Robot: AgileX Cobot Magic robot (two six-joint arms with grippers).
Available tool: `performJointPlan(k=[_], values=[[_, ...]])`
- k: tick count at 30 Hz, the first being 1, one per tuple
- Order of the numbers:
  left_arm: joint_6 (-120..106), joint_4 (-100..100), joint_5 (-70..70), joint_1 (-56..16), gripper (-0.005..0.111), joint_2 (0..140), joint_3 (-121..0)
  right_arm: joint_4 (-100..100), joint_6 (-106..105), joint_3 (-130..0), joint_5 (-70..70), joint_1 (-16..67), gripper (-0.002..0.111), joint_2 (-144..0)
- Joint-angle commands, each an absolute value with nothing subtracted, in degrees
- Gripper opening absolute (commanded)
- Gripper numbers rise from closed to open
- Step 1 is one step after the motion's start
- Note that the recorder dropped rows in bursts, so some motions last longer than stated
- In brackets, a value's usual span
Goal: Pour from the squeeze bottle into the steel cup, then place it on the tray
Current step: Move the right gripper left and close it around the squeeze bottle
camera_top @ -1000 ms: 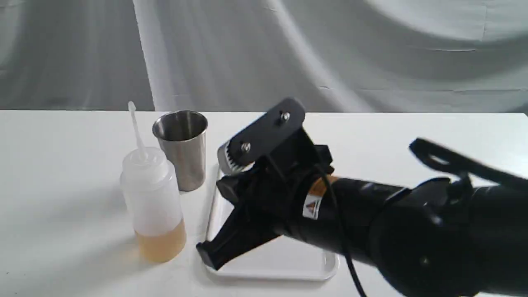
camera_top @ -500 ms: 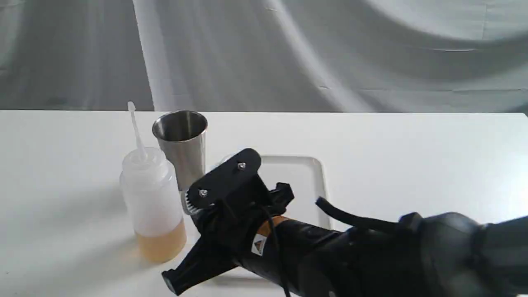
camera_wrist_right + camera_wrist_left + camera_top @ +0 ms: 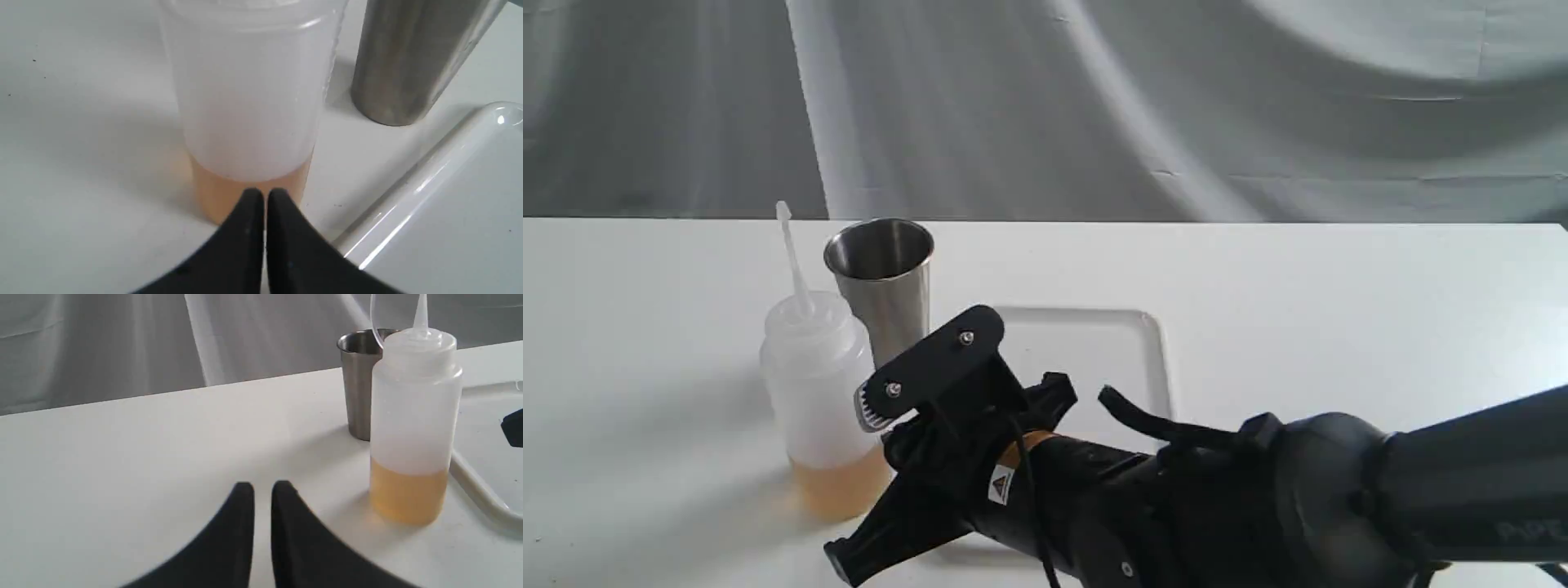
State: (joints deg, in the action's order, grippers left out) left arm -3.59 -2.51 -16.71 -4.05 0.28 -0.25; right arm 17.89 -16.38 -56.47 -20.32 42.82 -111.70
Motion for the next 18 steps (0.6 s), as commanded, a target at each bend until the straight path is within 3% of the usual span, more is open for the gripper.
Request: performJointPlan(k=[1, 5, 7, 10, 18], values=[[-3.49, -2.54, -16.34, -4.23, 0.008, 0.00, 0.00, 18.01, -15.87, -56.81, -19.46, 42.93, 0.013, -111.59], [-3.49, -2.54, -16.34, -4.23, 0.008, 0.00, 0.00, 18.01, -15.87, -56.81, -18.79, 42.93, 0.040, -111.59], [-3.49, -2.54, -16.34, -4.23, 0.008, 0.00, 0.00, 18.01, -15.78, -56.81, -18.99, 43.21, 0.066, -111.59], [-3.49, -2.54, -16.34, -4.23, 0.008, 0.00, 0.00, 19.37, -15.53, -56.81, -19.85, 44.00, 0.086, -111.59], [-3.49, -2.54, -16.34, -4.23, 0.008, 0.00, 0.00, 20.60, -14.69, -56.81, -20.75, 44.17, 0.089, -111.59]])
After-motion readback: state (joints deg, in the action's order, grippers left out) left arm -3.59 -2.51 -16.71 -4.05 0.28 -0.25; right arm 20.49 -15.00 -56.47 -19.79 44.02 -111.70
